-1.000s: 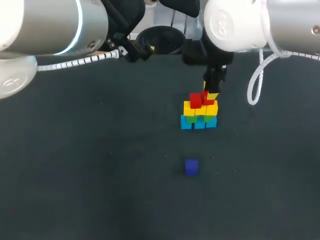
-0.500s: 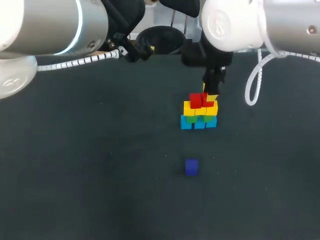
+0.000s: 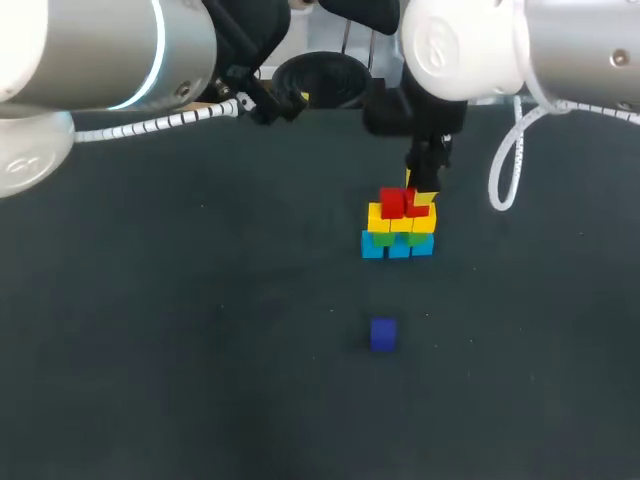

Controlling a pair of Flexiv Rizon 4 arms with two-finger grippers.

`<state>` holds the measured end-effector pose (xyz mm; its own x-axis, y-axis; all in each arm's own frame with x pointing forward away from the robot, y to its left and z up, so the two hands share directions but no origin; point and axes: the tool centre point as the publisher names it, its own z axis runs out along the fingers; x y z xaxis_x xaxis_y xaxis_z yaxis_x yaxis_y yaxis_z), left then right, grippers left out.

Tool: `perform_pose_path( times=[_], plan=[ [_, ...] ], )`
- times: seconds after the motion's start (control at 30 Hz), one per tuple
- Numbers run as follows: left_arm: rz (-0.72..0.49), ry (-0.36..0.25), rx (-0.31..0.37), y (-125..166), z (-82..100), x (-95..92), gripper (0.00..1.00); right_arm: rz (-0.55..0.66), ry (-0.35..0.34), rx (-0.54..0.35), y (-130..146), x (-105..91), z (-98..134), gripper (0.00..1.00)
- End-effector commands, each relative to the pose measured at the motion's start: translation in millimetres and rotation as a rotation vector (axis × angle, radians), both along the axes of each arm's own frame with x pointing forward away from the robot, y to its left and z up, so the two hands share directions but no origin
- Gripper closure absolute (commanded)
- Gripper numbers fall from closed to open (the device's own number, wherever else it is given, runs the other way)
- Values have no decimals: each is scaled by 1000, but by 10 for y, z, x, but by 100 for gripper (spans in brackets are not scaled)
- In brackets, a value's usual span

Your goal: Place the blue cubes, place green cubes on the blue cubes, place the yellow cubes on the green cubes, then place the red cubes on the yellow cubes, and place purple cube on the red cubes.

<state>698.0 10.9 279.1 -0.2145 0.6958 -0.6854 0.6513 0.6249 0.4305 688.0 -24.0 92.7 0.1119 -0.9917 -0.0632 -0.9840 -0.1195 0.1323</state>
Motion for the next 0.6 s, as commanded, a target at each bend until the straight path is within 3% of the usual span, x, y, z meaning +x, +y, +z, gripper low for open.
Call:
perform_pose_path(
  times=[0.03, 0.1, 0.13, 0.2, 0.6],
  plan=[
    [2, -1, 1, -5, -1, -2, 0, 2, 13, -1, 14, 24, -27, 58],
    [2, -1, 1, -5, -1, -2, 0, -3, 12, 3, 8, 23, -18, 43],
    [2, -1, 1, -5, -1, -2, 0, -7, 11, 5, 0, 30, -13, 11],
    [2, -1, 1, -5, -1, -2, 0, -11, 9, 8, -8, 36, -5, 0],
    [2, -1, 1, -5, -1, -2, 0, -55, -37, 43, -89, 9, 190, 0]
  ],
)
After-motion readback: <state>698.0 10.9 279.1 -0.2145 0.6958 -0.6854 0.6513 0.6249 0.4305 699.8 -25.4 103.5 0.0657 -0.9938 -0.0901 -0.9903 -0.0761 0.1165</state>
